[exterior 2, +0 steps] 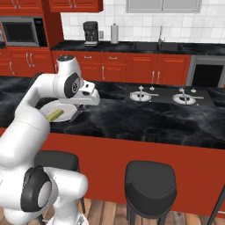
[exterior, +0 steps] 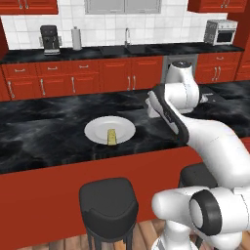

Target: Retrieve the butter from the fridge and place it on a plate on the dining table. Then retrieve the butter knife by the fridge and place it near the plate.

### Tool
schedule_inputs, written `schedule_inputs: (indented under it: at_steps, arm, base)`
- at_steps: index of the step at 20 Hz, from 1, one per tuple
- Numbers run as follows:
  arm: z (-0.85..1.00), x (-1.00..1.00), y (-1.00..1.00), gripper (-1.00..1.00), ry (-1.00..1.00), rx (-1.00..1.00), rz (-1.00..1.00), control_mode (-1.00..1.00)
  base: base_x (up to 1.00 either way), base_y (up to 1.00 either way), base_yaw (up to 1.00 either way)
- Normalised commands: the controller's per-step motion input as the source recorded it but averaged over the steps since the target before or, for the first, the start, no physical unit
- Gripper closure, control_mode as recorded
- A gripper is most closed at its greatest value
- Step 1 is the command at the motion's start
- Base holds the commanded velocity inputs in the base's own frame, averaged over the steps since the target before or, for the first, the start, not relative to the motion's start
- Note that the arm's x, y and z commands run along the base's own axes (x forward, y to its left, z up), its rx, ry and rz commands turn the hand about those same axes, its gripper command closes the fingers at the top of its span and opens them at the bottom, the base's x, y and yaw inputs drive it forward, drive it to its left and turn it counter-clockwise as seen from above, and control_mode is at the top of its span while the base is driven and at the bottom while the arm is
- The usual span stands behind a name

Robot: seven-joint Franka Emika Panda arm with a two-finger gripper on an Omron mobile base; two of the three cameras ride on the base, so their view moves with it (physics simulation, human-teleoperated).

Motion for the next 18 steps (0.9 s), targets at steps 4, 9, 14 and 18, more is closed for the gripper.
schedule_inputs:
  at_steps: [4, 9, 14, 18]
  arm:
    - [-0.18, 0.65, 0.03, 1.00, -0.05, 0.00, -0.04, -1.00]
    - [-0.34, 0.61, 0.11, 1.00, -0.04, 0.00, -0.01, -1.00]
    - [-0.30, 0.52, 0.11, 1.00, 0.00, 0.00, 0.00, -1.00]
    - [-0.11, 0.41, 0.01, 1.00, -0.01, 0.01, 0.00, -1.00]
  base:
    - [0.00, 0.00, 0.00]
    - [0.00, 0.00, 0.00]
    - [0.00, 0.00, 0.00]
    - [0.00, 0.00, 0.00]
